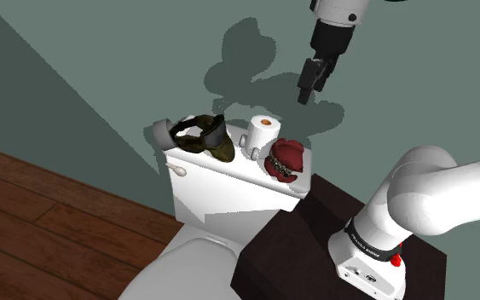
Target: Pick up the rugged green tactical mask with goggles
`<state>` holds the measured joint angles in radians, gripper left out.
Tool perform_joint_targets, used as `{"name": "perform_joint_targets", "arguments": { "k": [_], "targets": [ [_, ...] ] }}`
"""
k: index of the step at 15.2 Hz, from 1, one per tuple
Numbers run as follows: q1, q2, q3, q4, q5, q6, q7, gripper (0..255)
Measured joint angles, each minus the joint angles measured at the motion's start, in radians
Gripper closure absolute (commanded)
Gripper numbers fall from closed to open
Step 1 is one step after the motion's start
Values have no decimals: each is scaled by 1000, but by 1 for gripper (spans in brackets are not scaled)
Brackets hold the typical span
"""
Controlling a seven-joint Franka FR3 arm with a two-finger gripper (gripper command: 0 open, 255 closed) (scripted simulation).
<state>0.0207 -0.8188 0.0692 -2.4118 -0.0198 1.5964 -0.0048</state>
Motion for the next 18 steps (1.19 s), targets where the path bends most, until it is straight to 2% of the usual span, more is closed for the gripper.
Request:
{"name": "perform_joint_targets", "arguments": {
  "k": [5, 14, 18],
  "targets": [
    [18, 96, 16, 15, 15, 75, -7, 0],
    [62, 414, 67, 120, 43, 276, -33, 0],
    [79, 575, 92, 225, 42, 326, -41, 0]
  ]
}}
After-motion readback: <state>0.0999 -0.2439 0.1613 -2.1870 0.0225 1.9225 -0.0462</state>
